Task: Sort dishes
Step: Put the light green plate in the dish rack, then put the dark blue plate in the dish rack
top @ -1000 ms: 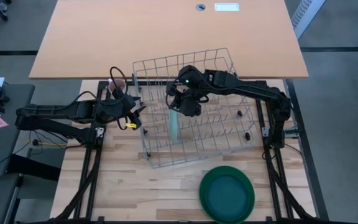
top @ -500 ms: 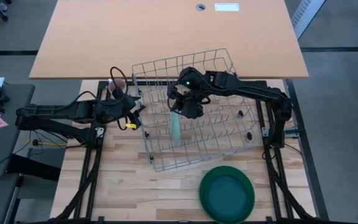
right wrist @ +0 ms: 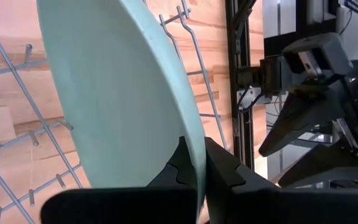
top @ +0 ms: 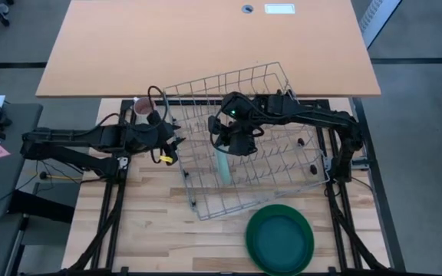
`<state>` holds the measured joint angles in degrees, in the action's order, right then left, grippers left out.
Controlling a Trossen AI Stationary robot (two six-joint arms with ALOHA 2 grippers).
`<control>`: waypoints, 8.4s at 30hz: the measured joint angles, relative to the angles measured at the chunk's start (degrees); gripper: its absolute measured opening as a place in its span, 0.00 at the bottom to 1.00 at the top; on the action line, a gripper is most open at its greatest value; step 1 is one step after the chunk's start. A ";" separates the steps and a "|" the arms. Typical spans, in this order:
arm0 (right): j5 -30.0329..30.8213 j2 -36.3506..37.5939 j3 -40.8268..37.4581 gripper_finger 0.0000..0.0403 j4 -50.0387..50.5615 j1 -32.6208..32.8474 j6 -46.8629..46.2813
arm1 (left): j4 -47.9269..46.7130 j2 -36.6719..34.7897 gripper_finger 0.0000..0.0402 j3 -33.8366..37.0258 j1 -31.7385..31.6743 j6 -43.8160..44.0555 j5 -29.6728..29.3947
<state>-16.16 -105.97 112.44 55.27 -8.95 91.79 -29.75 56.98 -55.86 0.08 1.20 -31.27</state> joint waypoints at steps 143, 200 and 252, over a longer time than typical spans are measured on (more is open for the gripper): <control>56.03 8.41 -0.26 0.62 34.75 54.92 -141.04 | 20.53 15.73 0.49 -0.02 29.30 10.71 23.65; 57.27 1.62 -0.24 0.55 25.98 47.47 -135.48 | -7.92 12.67 0.50 0.15 31.94 25.38 15.20; 13.66 1.81 -38.34 0.62 18.75 52.94 -164.51 | -15.72 -1.76 0.50 -0.02 36.24 27.17 -0.57</control>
<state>-2.51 -104.16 74.11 74.02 43.99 -72.72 -45.47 55.22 -55.88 36.32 28.37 -31.83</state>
